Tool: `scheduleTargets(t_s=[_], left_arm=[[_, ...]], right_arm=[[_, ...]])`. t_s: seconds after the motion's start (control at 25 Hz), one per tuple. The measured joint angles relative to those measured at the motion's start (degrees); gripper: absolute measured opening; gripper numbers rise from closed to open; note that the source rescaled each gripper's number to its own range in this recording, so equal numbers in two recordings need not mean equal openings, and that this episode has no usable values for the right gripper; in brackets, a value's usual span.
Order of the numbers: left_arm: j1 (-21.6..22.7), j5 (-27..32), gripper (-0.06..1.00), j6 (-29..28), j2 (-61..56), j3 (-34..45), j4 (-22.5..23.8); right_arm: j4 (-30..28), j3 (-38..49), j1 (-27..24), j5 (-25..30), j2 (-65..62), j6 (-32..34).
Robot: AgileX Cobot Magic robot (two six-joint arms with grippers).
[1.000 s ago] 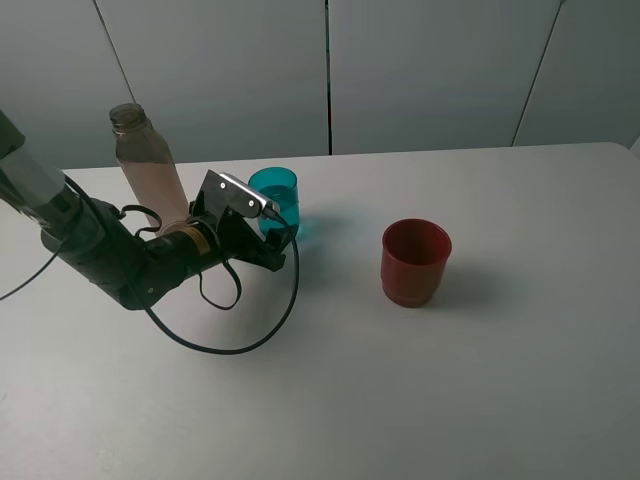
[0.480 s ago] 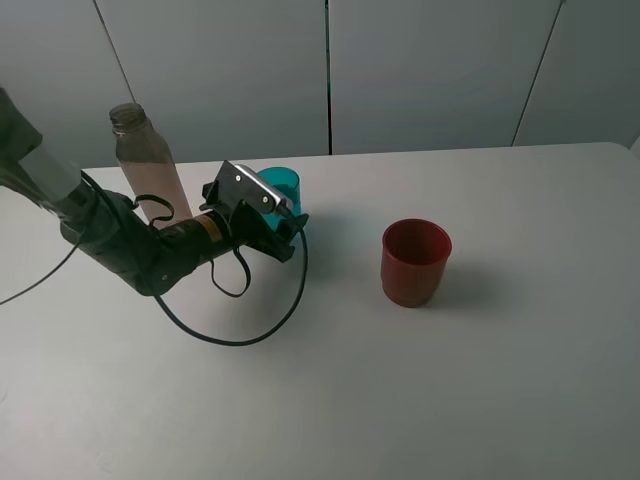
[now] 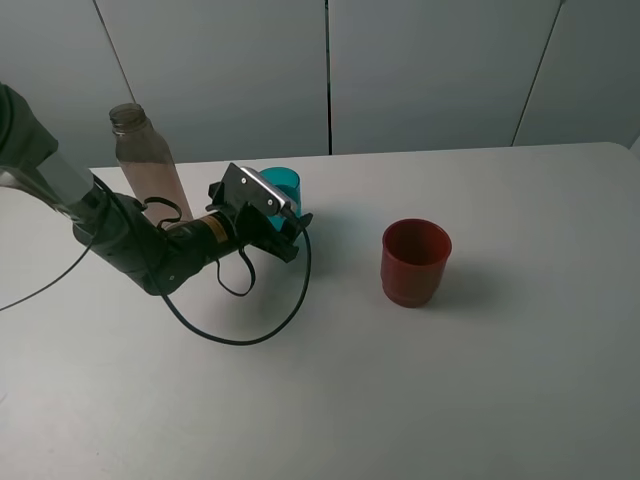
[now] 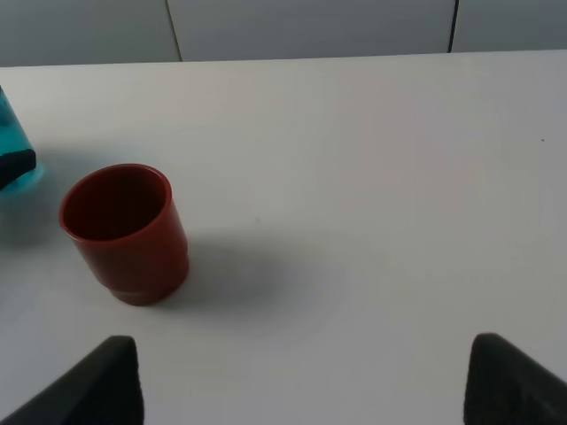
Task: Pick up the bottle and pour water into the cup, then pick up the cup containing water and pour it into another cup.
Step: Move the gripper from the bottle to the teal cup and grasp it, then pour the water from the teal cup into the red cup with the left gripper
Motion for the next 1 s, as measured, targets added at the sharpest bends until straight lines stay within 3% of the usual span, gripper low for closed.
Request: scheduleTargets(t_s=[0.08, 0.72, 0.88, 1.0], left_arm=[[0.0, 0.0, 0.27, 0.0, 0.0, 0.0, 0.1], [0.0, 0.2, 0.26, 0.4, 0.0, 0.0, 1.6], [0.0, 3.7, 0.26, 0.5, -1.9, 0.0, 2.7], [0.0, 6.3, 0.26, 0.5, -5.0, 0.0, 6.1]], right_arm=[[0.0, 0.0, 0.0, 0.0, 0.0, 0.0], [0.0, 0.0, 0.0, 0.0, 0.0, 0.0], [0.0, 0.0, 0.0, 0.0, 0.0, 0.0], [0.0, 0.0, 0.0, 0.0, 0.0, 0.0]])
